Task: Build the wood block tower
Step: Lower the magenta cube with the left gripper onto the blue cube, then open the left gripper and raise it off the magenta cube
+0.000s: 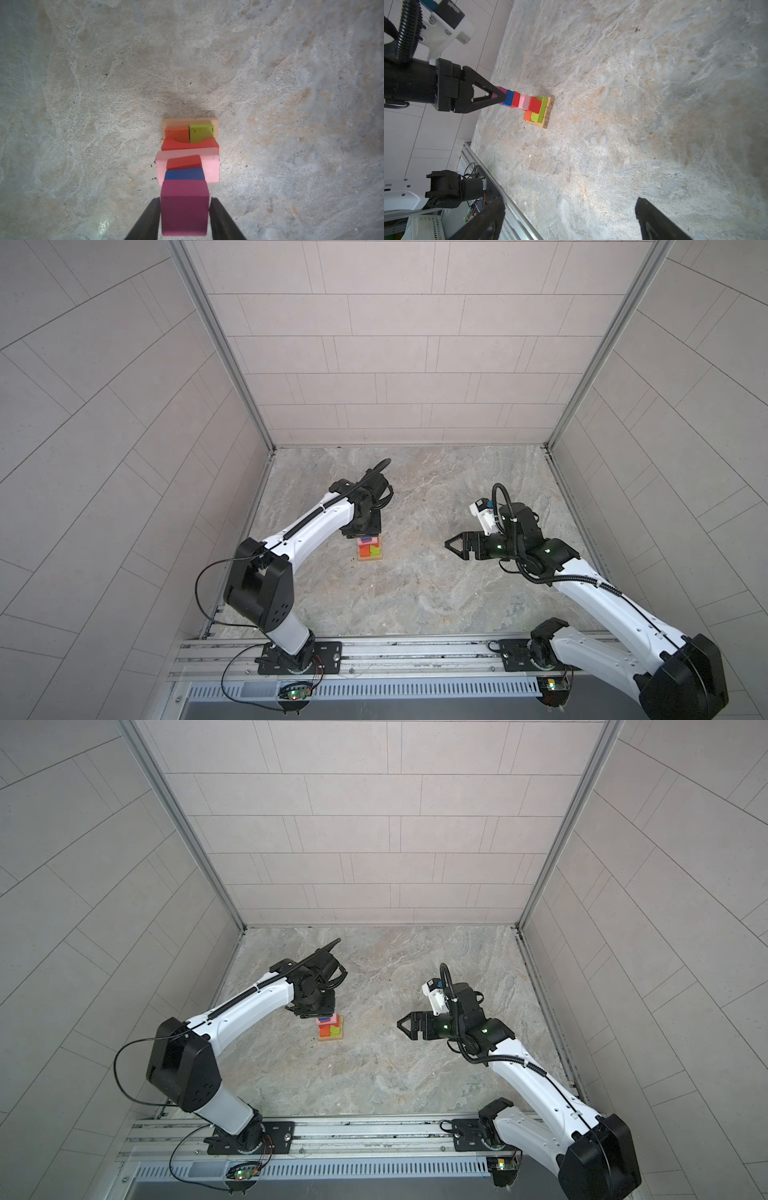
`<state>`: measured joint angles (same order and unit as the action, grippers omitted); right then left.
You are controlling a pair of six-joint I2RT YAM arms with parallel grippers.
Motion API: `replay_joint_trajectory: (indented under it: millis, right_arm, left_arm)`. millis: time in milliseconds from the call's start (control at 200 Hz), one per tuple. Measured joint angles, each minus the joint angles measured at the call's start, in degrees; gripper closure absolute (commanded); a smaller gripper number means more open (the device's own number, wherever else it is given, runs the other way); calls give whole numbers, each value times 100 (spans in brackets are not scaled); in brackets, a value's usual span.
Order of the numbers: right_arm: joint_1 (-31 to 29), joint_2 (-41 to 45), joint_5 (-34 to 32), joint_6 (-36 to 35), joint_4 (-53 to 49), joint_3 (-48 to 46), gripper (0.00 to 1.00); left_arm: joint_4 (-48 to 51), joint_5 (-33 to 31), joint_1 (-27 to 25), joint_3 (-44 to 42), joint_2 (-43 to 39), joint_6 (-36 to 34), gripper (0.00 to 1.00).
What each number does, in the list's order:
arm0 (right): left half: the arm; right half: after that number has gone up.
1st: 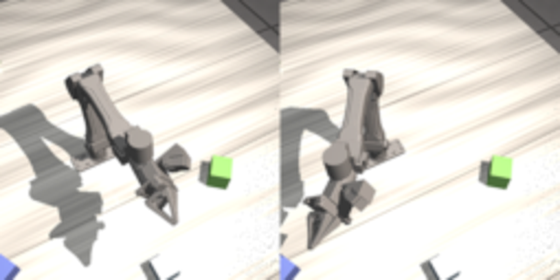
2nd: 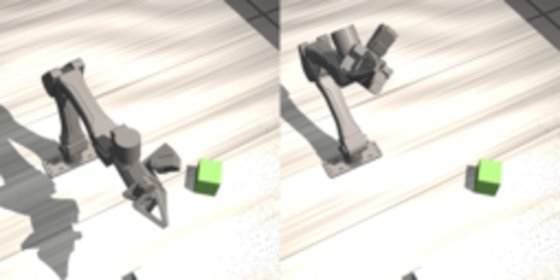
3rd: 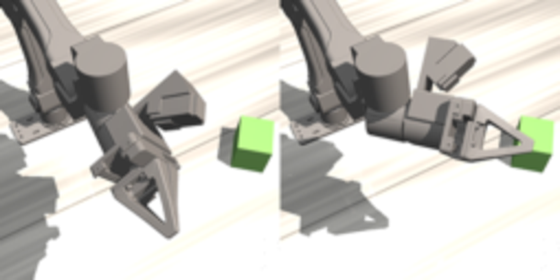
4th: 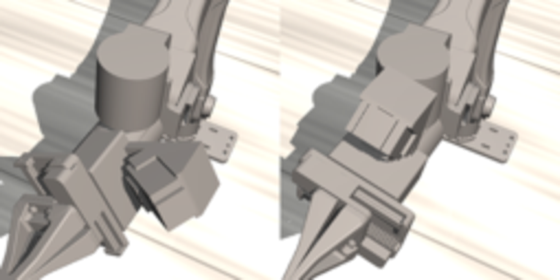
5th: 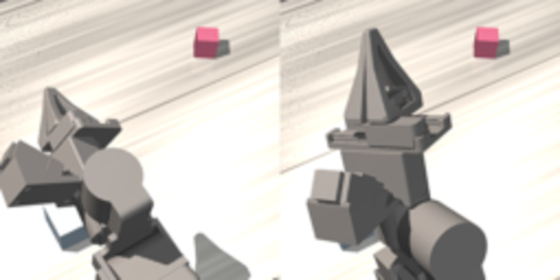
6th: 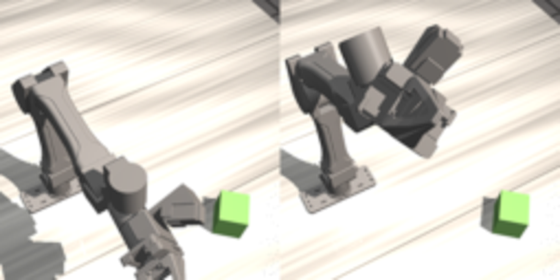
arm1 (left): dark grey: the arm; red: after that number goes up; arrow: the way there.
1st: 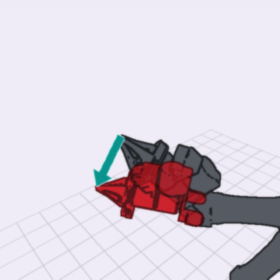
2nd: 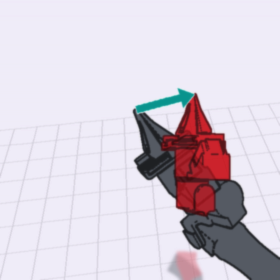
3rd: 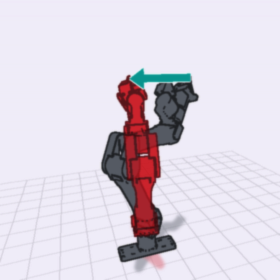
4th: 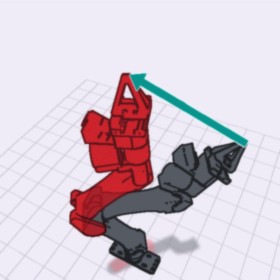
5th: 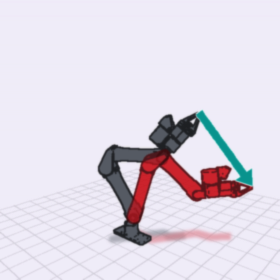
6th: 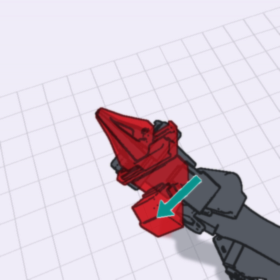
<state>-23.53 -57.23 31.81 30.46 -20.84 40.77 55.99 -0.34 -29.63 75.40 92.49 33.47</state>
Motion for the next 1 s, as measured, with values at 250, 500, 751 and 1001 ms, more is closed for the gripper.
replay_joint_trajectory:
  millis: [250, 500, 751, 1001]
  right_arm:
    - [0, 0, 2, 0, 2, 0, 1]
    - [0, 0, 2, -20, 0, 0, 1]
    - [0, 0, 2, -28, -2, 0, 1]
    - [0, -17, 4, -48, -17, 0, 1]
  left_arm:
    - [35, 37, 0, 2, -2, -9, 48]
    - [42, 155, 0, 2, -2, -4, 47]
    - [39, 260, 0, 2, -2, -4, 47]
    - [42, 293, 0, 2, -2, -4, 47]
